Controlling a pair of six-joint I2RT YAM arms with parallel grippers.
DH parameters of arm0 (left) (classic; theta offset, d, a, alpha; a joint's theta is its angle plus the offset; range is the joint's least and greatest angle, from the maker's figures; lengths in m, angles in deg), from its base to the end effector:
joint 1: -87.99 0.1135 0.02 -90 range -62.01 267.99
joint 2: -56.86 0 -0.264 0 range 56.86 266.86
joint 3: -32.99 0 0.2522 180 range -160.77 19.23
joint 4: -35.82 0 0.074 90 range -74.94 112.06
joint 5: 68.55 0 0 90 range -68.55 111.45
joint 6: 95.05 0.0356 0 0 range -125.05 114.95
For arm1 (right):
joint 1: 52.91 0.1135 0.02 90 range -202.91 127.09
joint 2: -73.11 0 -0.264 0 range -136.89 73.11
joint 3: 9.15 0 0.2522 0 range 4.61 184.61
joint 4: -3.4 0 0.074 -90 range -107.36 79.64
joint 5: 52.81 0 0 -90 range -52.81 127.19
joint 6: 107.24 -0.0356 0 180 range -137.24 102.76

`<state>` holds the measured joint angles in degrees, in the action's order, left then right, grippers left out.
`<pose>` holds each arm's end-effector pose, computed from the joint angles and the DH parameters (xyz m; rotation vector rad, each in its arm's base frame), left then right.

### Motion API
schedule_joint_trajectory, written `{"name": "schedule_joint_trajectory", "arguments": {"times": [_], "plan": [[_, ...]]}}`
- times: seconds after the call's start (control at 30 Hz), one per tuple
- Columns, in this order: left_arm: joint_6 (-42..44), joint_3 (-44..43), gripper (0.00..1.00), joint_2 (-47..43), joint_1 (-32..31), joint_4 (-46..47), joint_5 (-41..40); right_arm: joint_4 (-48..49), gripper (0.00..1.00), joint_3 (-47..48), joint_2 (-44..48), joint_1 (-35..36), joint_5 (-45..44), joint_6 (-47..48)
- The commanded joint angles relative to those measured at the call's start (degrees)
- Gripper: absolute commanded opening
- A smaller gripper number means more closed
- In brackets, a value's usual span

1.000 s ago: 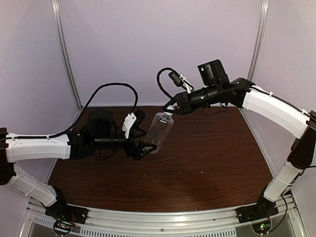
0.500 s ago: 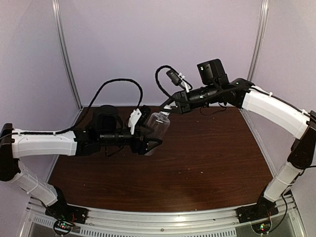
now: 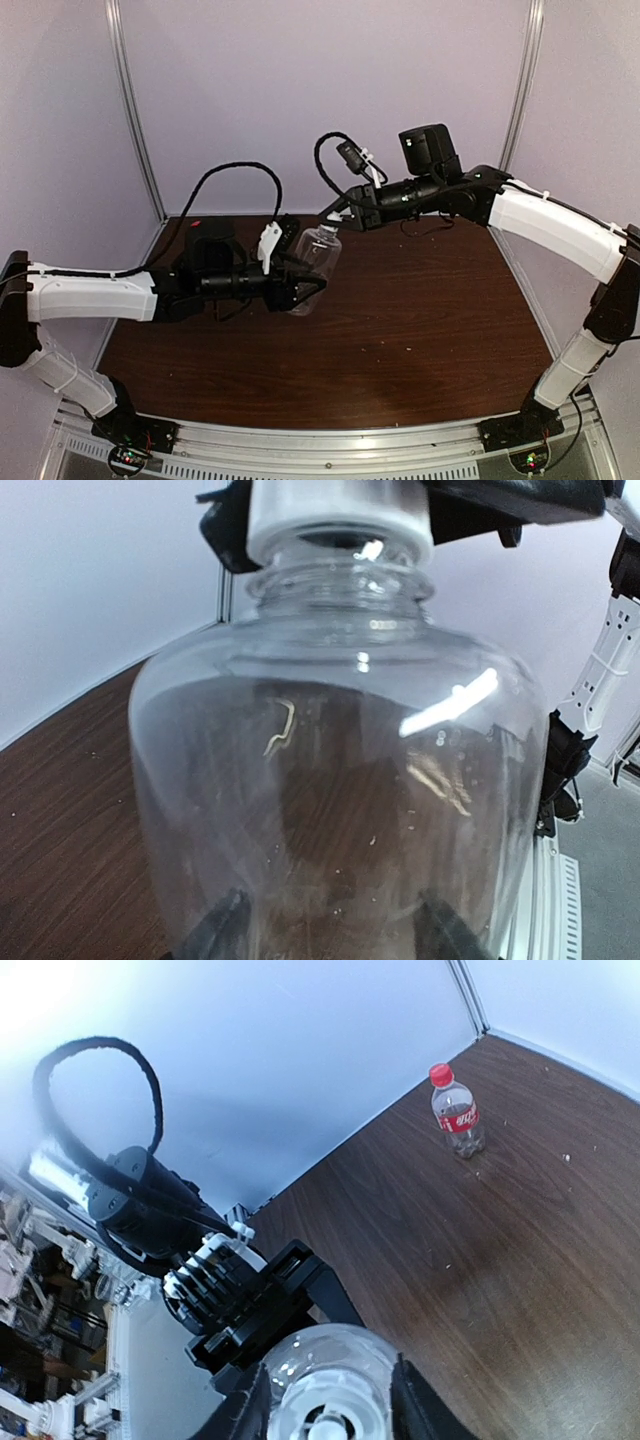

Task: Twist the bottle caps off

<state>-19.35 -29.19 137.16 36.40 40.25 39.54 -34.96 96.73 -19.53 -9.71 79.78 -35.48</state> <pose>0.1901 -0.2576 0.2698 0.8434 1.7467 -1.0794 0.2521 0.2697 0.3924 -0.9690 1.9525 1.3959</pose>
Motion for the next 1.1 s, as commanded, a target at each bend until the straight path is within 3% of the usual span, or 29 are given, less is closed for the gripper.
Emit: {"name": "schedule_joint_trajectory", "arguments": {"times": [0.0,0.17,0.4,0.97,1.07], "plan": [[-3.7,2.3,0.4,-2.3,-0.1,9.1,-1.5,7.7,0.58,-3.2,3.4,0.6,-2.7,-4.3],[-6.3,5.1,0.37,-2.9,-0.2,13.7,-2.4,14.3,0.77,-7.3,5.4,2.5,-7.9,-6.6],[-9.0,5.8,0.36,-1.8,-0.2,17.1,-1.9,21.2,0.77,-10.4,5.1,5.5,-14.3,-9.4],[-9.4,6.6,0.35,-1.8,-0.3,18.1,-1.0,23.4,0.2,-10.0,2.6,6.6,-16.5,-9.5],[-9.4,7.0,0.33,-2.6,-0.3,18.3,-0.4,23.9,0.05,-11.1,3.2,6.6,-16.7,-8.7]]}}
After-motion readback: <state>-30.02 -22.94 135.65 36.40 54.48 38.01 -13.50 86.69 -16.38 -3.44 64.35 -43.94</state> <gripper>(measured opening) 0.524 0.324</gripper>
